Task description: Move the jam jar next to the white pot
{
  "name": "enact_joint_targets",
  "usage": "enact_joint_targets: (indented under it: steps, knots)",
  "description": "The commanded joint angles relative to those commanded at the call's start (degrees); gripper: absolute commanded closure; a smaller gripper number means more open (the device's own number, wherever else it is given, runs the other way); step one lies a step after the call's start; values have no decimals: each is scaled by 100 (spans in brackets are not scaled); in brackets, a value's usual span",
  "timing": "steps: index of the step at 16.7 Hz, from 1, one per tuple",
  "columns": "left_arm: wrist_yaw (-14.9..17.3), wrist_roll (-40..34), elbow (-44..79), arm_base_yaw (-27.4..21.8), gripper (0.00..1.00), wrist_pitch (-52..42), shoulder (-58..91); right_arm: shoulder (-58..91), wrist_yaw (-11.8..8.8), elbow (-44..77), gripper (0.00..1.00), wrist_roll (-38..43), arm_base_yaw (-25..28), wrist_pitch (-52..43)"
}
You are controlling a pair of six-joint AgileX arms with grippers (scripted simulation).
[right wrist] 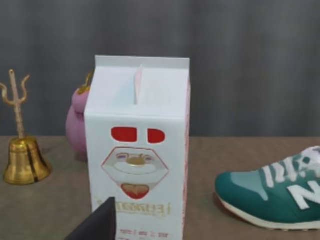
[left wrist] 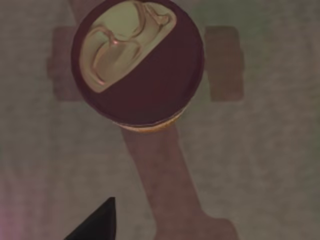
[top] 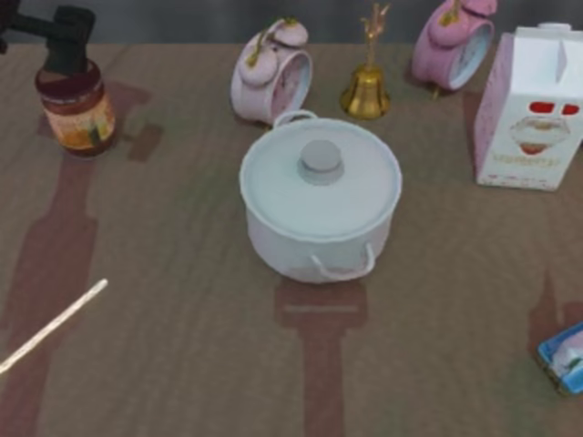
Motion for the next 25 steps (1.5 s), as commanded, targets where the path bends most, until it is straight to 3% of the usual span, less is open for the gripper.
enact_joint_targets:
  steps: [6,10,17,25]
  knots:
    - [-76,396,2596,134,0,-948,2426,0,0,0,0,0,0,0]
    - [-155,519,3514,209,0,-1261,3261,0,0,0,0,0,0,0]
    - [-166,523,3597,188,0,-1266,3367,0,0,0,0,0,0,0]
    - [-178,473,3358,155,0,-589,3794,0,0,0,0,0,0,0]
